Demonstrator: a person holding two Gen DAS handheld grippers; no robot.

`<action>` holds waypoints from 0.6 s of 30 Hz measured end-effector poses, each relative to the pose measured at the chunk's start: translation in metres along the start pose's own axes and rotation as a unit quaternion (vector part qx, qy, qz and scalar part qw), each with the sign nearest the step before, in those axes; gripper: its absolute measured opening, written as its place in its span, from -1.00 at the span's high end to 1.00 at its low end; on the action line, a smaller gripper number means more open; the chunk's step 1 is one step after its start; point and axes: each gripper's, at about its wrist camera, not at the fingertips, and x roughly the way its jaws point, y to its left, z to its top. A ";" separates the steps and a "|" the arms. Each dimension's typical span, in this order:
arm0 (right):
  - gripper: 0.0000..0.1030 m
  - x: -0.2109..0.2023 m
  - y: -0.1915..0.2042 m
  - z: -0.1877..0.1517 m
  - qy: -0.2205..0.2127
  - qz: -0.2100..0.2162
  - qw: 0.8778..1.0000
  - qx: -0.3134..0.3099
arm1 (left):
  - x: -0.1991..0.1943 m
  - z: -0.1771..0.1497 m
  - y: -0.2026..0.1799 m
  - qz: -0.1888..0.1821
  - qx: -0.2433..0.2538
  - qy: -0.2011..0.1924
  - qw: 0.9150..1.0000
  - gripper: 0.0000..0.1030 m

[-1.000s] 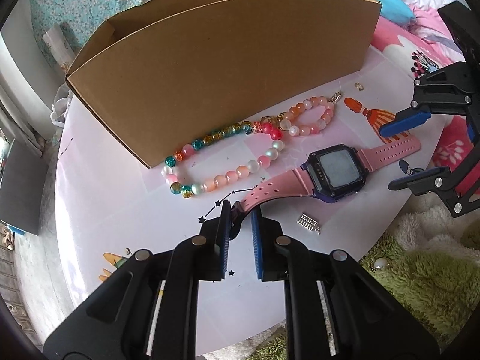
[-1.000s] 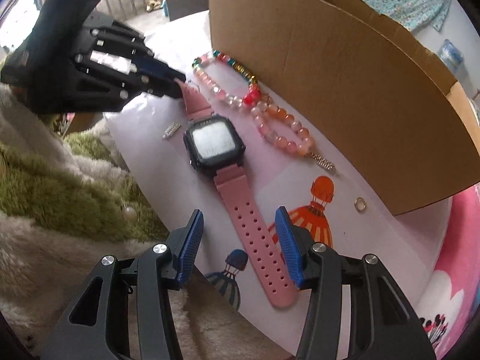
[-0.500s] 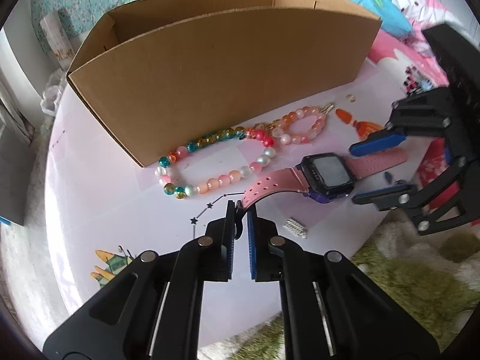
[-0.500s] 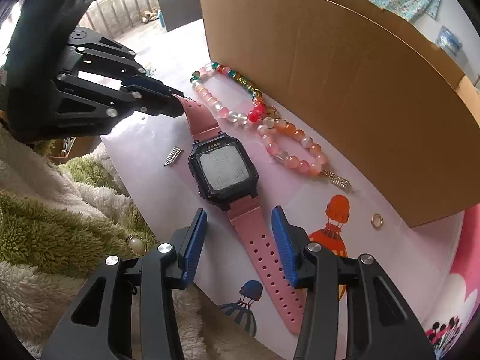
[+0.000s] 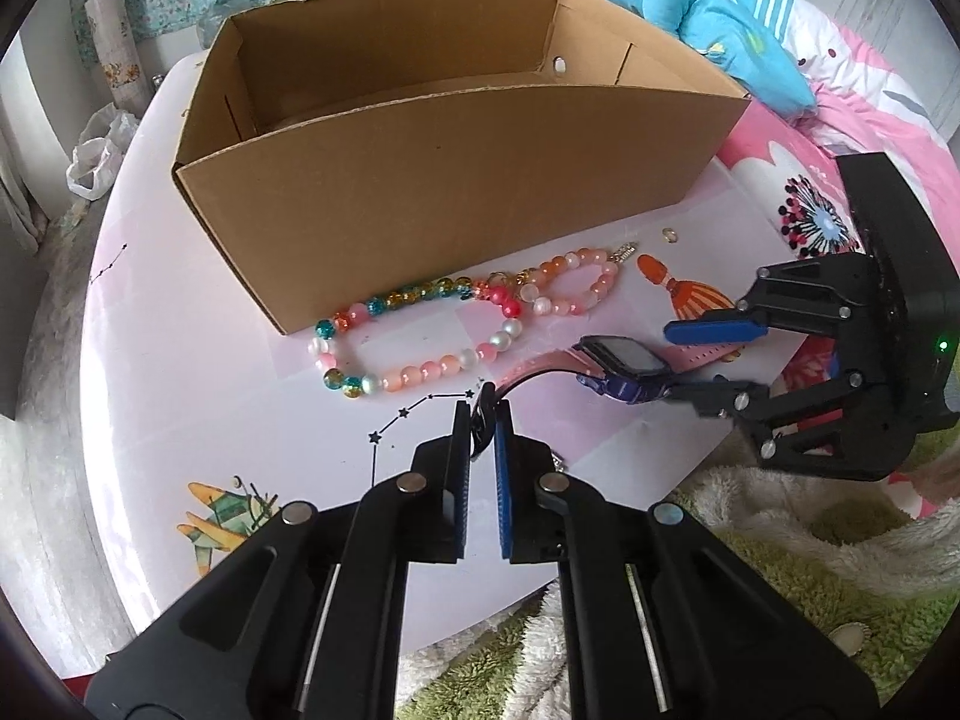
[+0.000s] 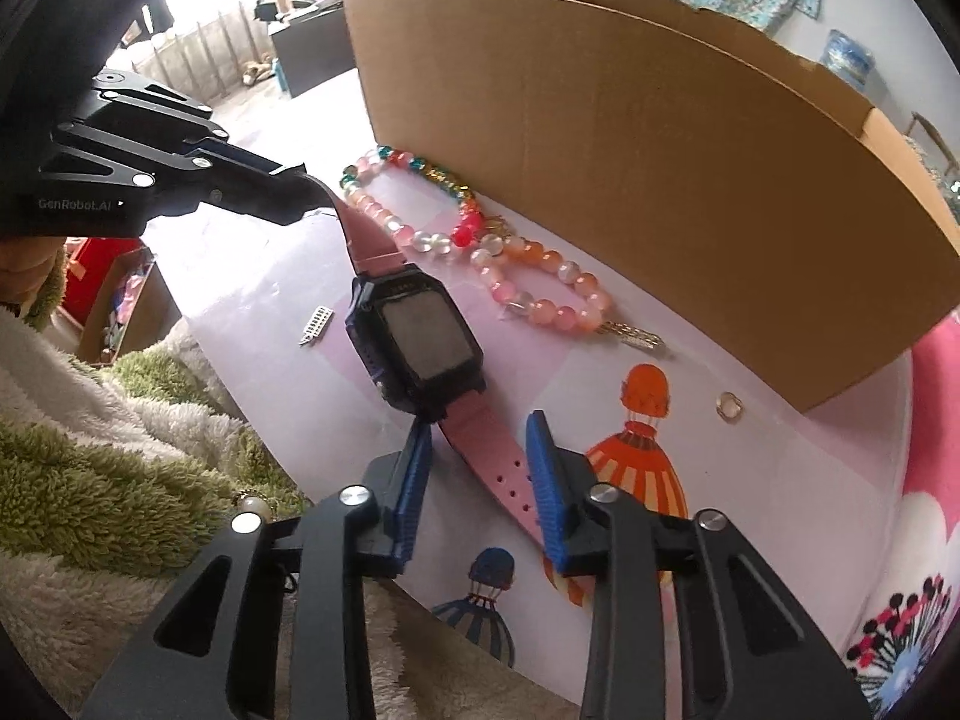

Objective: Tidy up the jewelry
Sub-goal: 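Lift the watch by its strap with the left gripper toward the box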

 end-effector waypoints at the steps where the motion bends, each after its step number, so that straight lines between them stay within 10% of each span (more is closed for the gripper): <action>1: 0.54 -0.001 0.004 -0.001 0.000 -0.004 1.000 0.000 | 0.002 -0.001 -0.001 0.000 -0.001 0.000 1.000 0.87; 18: 0.94 -0.036 0.022 -0.018 -0.052 -0.144 0.988 -0.017 | -0.001 -0.009 -0.017 0.046 0.027 -0.039 0.998 0.90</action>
